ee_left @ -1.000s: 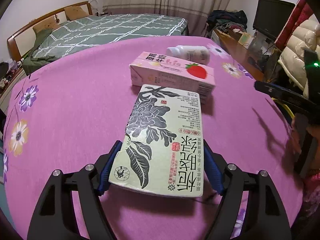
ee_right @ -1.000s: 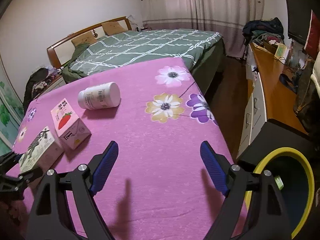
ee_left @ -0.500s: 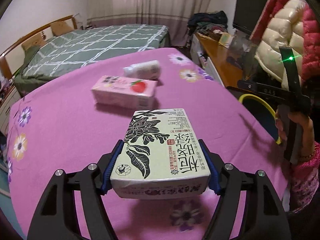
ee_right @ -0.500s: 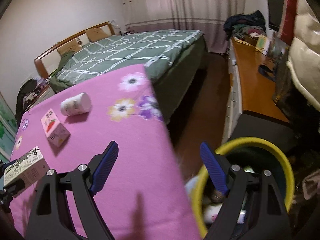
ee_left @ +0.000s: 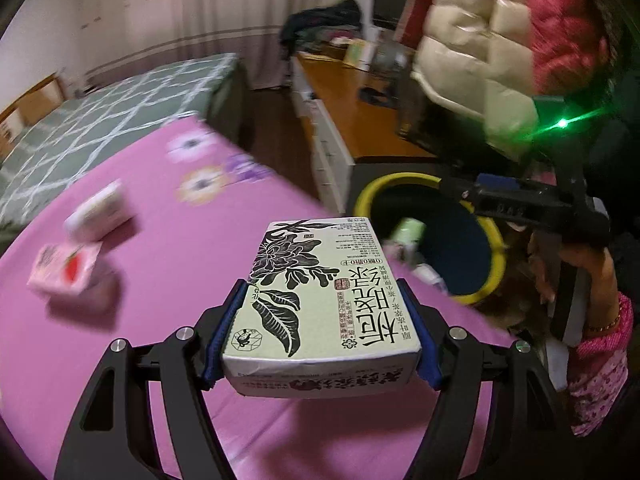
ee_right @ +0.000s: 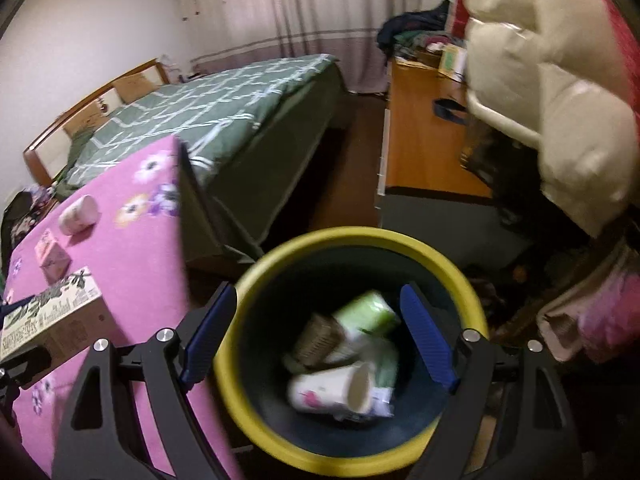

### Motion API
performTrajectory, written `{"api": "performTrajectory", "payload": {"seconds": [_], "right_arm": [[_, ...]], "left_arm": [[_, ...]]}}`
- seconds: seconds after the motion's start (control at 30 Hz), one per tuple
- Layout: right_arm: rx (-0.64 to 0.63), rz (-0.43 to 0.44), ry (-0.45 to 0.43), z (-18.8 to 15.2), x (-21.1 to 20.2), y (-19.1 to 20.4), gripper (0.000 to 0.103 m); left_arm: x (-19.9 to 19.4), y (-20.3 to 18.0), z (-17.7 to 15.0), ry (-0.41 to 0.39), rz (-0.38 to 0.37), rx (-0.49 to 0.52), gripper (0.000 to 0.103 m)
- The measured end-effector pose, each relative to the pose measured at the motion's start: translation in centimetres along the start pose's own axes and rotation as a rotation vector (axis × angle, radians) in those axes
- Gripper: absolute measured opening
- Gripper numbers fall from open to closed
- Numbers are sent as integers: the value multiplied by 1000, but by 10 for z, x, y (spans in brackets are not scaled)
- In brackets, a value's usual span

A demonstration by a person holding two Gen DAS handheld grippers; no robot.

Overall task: Collect trash
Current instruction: 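Carry the tea box over the bin and open the left gripper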

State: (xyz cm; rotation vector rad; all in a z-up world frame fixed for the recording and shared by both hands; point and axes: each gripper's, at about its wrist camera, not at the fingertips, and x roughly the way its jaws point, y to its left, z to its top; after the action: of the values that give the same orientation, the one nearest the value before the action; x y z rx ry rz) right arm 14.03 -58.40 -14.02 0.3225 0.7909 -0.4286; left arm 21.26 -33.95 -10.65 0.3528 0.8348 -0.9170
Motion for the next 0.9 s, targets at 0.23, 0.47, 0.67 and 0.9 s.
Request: {"api": "performTrajectory", "payload": {"seconds": [0.23, 0.47, 0.67, 0.9], "right_arm": [[67, -55, -1, -10, -13, -50, 79], [111, -101, -18, -16, -28, -78, 79], [126, -101, -15, -19, -31, -82, 79], [81, -59, -5, -12, -21, -51, 79]], "left_arm": [[57, -58, 40, 50, -69, 84, 71], [109, -99, 64, 75, -85, 106, 72], [104, -87, 71, 19, -48, 17, 91], [34, -13, 44, -88, 67, -85, 91]]}}
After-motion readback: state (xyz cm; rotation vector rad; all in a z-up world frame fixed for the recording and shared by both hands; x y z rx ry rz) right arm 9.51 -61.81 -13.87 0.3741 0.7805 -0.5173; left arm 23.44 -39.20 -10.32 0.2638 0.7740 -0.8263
